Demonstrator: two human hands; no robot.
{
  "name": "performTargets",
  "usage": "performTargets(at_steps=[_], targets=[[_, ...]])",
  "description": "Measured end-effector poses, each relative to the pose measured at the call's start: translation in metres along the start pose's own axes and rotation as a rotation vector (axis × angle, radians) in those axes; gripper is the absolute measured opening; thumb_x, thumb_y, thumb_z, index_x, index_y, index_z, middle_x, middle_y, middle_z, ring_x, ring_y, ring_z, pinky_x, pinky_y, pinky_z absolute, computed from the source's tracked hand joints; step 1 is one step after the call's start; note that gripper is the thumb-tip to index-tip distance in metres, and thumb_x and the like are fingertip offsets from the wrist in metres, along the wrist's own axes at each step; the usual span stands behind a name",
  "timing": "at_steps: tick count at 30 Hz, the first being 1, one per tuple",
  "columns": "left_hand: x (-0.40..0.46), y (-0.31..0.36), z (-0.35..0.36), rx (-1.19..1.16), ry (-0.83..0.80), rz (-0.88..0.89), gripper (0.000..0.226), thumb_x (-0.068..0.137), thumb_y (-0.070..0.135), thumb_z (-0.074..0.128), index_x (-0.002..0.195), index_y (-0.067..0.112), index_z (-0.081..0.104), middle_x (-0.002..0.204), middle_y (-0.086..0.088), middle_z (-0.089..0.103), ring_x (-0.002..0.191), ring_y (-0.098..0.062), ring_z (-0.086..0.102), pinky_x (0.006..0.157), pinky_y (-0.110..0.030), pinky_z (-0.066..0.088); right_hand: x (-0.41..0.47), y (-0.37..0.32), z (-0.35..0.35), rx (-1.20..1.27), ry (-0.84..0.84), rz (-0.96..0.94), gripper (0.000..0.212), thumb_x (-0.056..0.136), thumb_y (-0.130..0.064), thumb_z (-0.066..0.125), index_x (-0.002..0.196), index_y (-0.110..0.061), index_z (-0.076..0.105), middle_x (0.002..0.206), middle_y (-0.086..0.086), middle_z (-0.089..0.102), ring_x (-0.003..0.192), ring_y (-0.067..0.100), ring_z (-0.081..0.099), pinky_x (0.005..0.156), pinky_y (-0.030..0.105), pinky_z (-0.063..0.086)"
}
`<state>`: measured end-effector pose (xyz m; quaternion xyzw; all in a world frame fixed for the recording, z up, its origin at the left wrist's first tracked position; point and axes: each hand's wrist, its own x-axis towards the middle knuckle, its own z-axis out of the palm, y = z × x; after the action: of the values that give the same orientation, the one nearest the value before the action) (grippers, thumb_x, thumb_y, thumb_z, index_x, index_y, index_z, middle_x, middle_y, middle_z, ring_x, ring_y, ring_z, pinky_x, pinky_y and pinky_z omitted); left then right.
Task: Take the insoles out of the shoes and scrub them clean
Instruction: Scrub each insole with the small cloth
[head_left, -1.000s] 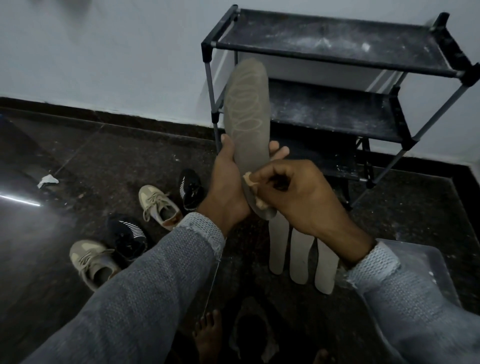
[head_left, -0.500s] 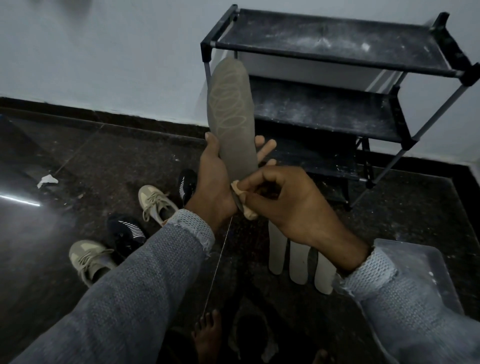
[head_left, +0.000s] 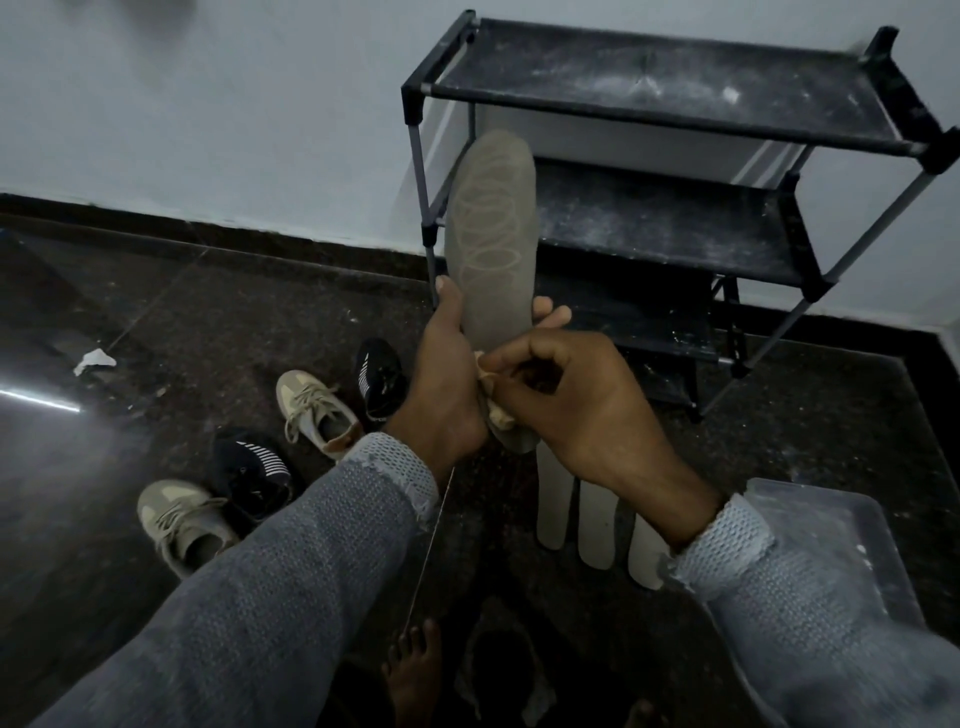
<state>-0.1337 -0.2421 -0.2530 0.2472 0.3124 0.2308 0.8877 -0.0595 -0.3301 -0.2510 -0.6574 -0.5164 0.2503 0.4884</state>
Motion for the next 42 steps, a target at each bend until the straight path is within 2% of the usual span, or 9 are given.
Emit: performTargets(at_steps=[6, 10, 13, 18, 21, 27, 35, 40, 42], targets=[[0.002, -0.009, 0.006, -0.011, -0.011, 0.036, 0.073, 0.094, 0.066, 0.024, 0.109, 0.006, 0.063, 0.097, -0.014, 0.071, 0.084, -0.026, 0.071, 0.074, -0.036, 0.059, 0.012, 0.015, -0.010, -0.261, 0.268, -0.090, 0.011, 0.086, -0.008, 0.068, 0.094, -0.012, 0.074, 0.087, -0.002, 0.065, 0.079, 0.004, 0.063, 0.079, 0.008, 0.047], [0.005, -0.009, 0.002, -0.037, 0.036, 0.022, 0.081, 0.090, 0.069, 0.031, 0.122, 0.000, 0.059, 0.117, -0.016, 0.065, 0.104, -0.027, 0.065, 0.086, -0.038, 0.056, 0.007, 0.010, 0.000, -0.140, 0.174, -0.071, 0.009, 0.086, -0.008, 0.069, 0.092, -0.013, 0.074, 0.084, -0.007, 0.069, 0.075, 0.002, 0.065, 0.084, 0.020, 0.053], [0.002, -0.007, 0.000, -0.057, 0.055, 0.014, 0.085, 0.089, 0.070, 0.036, 0.129, -0.003, 0.054, 0.130, -0.017, 0.059, 0.116, -0.028, 0.061, 0.090, -0.038, 0.055, 0.004, 0.005, 0.002, -0.061, 0.075, -0.082, 0.012, 0.086, -0.007, 0.069, 0.095, -0.012, 0.074, 0.086, -0.008, 0.072, 0.079, 0.000, 0.067, 0.082, 0.014, 0.052], [0.003, -0.015, 0.004, 0.052, 0.018, 0.050, 0.071, 0.095, 0.063, 0.026, 0.107, 0.004, 0.065, 0.098, -0.015, 0.072, 0.088, -0.024, 0.071, 0.077, -0.034, 0.056, 0.014, 0.014, -0.009, -0.250, 0.242, -0.145, 0.011, 0.087, -0.006, 0.067, 0.094, -0.012, 0.073, 0.088, -0.002, 0.065, 0.071, 0.004, 0.063, 0.071, 0.022, 0.055], [0.006, -0.022, 0.009, 0.070, 0.007, 0.050, 0.070, 0.096, 0.062, 0.025, 0.101, 0.006, 0.066, 0.097, -0.015, 0.072, 0.089, -0.024, 0.070, 0.079, -0.036, 0.055, 0.021, 0.020, -0.016, -0.294, 0.314, -0.137, 0.011, 0.087, -0.005, 0.065, 0.094, -0.010, 0.073, 0.089, -0.001, 0.064, 0.072, 0.007, 0.063, 0.072, 0.027, 0.056], [0.008, -0.021, -0.001, 0.085, 0.036, 0.128, 0.072, 0.097, 0.058, 0.027, 0.081, 0.006, 0.075, 0.082, -0.011, 0.073, 0.077, -0.019, 0.072, 0.074, -0.032, 0.056, 0.015, 0.012, -0.003, -0.010, 0.136, -0.048, 0.010, 0.085, -0.007, 0.070, 0.094, -0.011, 0.074, 0.081, -0.011, 0.069, 0.069, -0.001, 0.067, 0.066, 0.009, 0.050], [0.007, -0.030, 0.008, 0.121, 0.019, 0.073, 0.067, 0.097, 0.059, 0.022, 0.114, 0.008, 0.063, 0.110, -0.015, 0.068, 0.098, -0.025, 0.067, 0.080, -0.034, 0.056, 0.024, 0.021, -0.021, -0.228, 0.301, -0.067, 0.011, 0.088, -0.004, 0.065, 0.092, -0.010, 0.073, 0.086, -0.002, 0.065, 0.066, 0.003, 0.064, 0.062, 0.008, 0.050], [0.011, -0.028, 0.002, 0.142, 0.029, 0.126, 0.065, 0.099, 0.055, 0.024, 0.095, 0.005, 0.065, 0.076, -0.009, 0.072, 0.069, -0.016, 0.070, 0.062, -0.026, 0.057, 0.020, 0.014, -0.010, -0.006, 0.172, -0.013, 0.009, 0.087, -0.008, 0.069, 0.095, -0.011, 0.073, 0.082, -0.006, 0.072, 0.067, 0.001, 0.068, 0.064, 0.015, 0.055], [0.011, -0.027, -0.001, 0.140, 0.039, 0.151, 0.065, 0.099, 0.054, 0.025, 0.094, 0.004, 0.065, 0.079, -0.010, 0.073, 0.072, -0.017, 0.071, 0.066, -0.027, 0.059, 0.018, 0.012, -0.008, 0.023, 0.138, -0.026, 0.010, 0.085, -0.009, 0.071, 0.094, -0.012, 0.073, 0.082, -0.007, 0.072, 0.070, 0.001, 0.069, 0.067, 0.017, 0.056]])
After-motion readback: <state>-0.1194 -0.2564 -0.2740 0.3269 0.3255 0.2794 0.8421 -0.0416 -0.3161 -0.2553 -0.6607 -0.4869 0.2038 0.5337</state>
